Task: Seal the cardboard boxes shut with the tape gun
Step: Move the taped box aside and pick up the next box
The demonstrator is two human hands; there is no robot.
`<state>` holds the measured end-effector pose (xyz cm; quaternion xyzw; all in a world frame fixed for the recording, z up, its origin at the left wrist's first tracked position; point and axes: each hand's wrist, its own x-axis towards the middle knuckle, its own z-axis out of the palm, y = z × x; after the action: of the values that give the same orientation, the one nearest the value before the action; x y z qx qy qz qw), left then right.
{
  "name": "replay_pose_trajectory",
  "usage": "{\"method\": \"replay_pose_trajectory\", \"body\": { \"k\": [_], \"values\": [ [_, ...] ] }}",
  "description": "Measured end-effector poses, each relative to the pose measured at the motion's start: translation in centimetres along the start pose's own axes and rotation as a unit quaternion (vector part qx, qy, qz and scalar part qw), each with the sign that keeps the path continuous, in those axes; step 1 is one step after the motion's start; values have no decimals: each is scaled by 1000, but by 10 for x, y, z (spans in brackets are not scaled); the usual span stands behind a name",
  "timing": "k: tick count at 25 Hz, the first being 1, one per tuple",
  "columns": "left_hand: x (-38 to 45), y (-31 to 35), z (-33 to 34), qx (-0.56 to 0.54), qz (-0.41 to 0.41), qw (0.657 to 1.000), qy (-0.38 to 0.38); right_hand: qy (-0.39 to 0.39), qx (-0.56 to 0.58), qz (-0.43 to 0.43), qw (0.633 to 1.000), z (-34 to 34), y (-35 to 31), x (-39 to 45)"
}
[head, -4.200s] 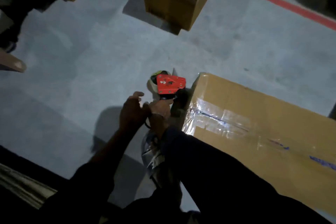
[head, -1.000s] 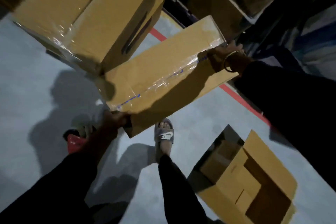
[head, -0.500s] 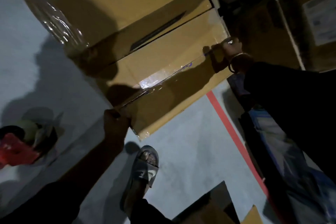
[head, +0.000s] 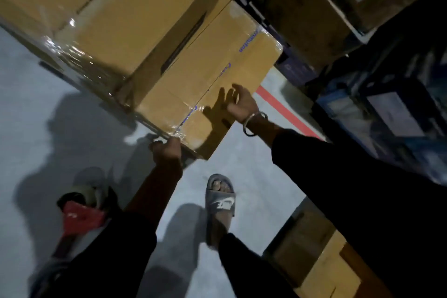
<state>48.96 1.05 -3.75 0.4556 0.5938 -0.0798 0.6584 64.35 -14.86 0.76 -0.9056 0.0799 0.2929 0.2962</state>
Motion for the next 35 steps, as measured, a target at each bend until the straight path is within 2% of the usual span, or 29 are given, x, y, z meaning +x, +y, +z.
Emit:
{"method": "replay_pose_trajectory", "body": {
  "k": [2, 4, 6, 8, 10, 14, 18, 20, 22, 24, 26, 28, 29, 30, 33, 35],
  "values": [
    [-33, 9, -36, 152, 59, 986, -25, 29, -36, -10, 999, 8, 13, -59],
    [-85, 12, -73, 270, 116, 952, -84, 35, -59, 10, 998, 20, 27, -124],
    [-116, 3, -113, 338, 176, 910, -162, 32, -68, 46, 996, 39, 36, -187],
    [-138, -20, -157, 415, 210, 855, -230, 38, -58, 86, 994, 60, 51, -260],
    [-150, -43, -199, 479, 226, 806, -264, 26, -45, 122, 991, 92, 72, -326],
    [-164, -103, -235, 544, 186, 769, -279, 2, -35, 215, 976, 147, 150, -422],
    [-164, -199, -222, 553, 206, 750, -297, 42, -45, 257, 964, 167, 268, -449],
    [-160, -253, -202, 580, 225, 718, -312, 134, -73, 276, 949, 164, 327, -446],
    [-156, -286, -176, 598, 237, 688, -338, 252, -101, 294, 916, 142, 375, -440],
    [-142, -326, -141, 607, 275, 657, -353, 327, -90, 325, 883, 118, 428, -428],
    [-137, -368, -96, 597, 317, 625, -390, 316, -97, 381, 864, 108, 485, -412],
    [-155, -397, -58, 602, 367, 569, -424, 279, -71, 426, 858, 114, 520, -397],
    [-166, -408, -46, 607, 384, 545, -432, 286, -67, 424, 857, 119, 526, -390],
    [-176, -414, -40, 605, 392, 540, -435, 292, -79, 403, 864, 124, 523, -385],
    [-193, -425, -54, 574, 393, 595, -402, 292, -95, 331, 892, 143, 501, -396],
    [-203, -430, -82, 573, 401, 609, -373, 281, -132, 295, 904, 167, 480, -423]
  ]
}}
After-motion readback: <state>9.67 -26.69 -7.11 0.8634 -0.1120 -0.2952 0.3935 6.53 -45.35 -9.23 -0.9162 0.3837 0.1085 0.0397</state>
